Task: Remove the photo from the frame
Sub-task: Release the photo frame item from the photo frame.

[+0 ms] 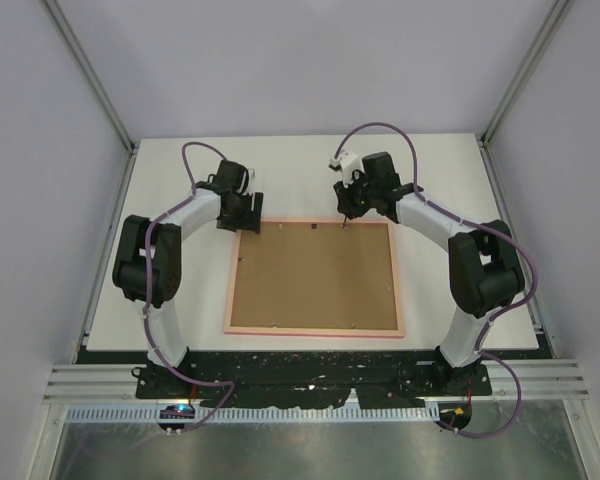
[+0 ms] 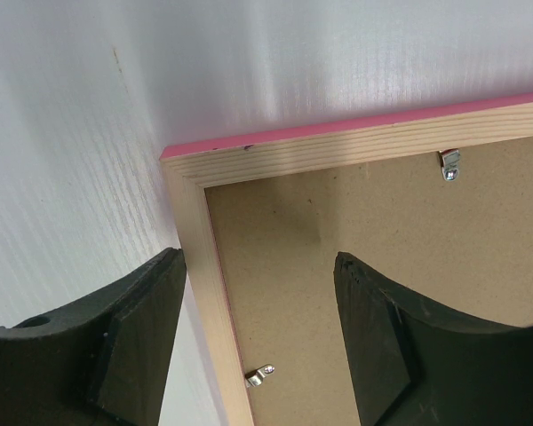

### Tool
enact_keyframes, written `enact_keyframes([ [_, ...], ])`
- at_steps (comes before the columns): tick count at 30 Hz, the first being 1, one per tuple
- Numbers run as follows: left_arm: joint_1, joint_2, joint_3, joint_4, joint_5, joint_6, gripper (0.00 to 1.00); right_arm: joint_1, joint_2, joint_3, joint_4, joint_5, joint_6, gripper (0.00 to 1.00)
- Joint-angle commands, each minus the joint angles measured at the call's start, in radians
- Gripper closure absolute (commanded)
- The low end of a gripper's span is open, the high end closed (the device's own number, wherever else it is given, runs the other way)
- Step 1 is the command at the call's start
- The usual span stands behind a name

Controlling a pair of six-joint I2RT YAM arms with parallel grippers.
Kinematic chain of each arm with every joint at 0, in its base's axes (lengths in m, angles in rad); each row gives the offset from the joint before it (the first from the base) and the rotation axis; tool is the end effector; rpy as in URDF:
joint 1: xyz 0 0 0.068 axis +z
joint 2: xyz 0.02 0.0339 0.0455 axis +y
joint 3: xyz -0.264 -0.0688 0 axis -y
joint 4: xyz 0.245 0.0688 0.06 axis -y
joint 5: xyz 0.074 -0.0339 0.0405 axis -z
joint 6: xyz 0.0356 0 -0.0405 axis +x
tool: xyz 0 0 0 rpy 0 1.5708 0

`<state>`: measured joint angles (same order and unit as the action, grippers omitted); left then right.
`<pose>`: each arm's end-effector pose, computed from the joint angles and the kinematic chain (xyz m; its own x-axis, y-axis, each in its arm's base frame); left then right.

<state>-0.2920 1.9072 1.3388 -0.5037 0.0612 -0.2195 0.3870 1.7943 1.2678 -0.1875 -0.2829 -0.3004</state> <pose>0.3808 -0.1167 0.1852 -0.8895 0.0404 -0.4551 0.1246 0.9798 -0.1566 0.3687 0.1610 0.2288 -0.4142 -0.4757 -0.7760 -0.7122 0.7002 -0.0490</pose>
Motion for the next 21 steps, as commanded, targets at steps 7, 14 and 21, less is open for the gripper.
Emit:
enact_keyframes([
  [7,0.002,0.004,0.039,0.004,0.034,0.011,0.3,0.012,-0.001,0.027,-0.024,-0.108,0.009,0.92],
  [14,0.001,0.006,0.039,0.004,0.032,0.011,0.3,0.012,0.007,0.038,-0.043,-0.105,-0.003,0.92],
  [21,0.002,0.006,0.04,0.004,0.032,0.011,0.3,0.012,0.001,0.041,-0.044,-0.111,-0.002,0.92],
])
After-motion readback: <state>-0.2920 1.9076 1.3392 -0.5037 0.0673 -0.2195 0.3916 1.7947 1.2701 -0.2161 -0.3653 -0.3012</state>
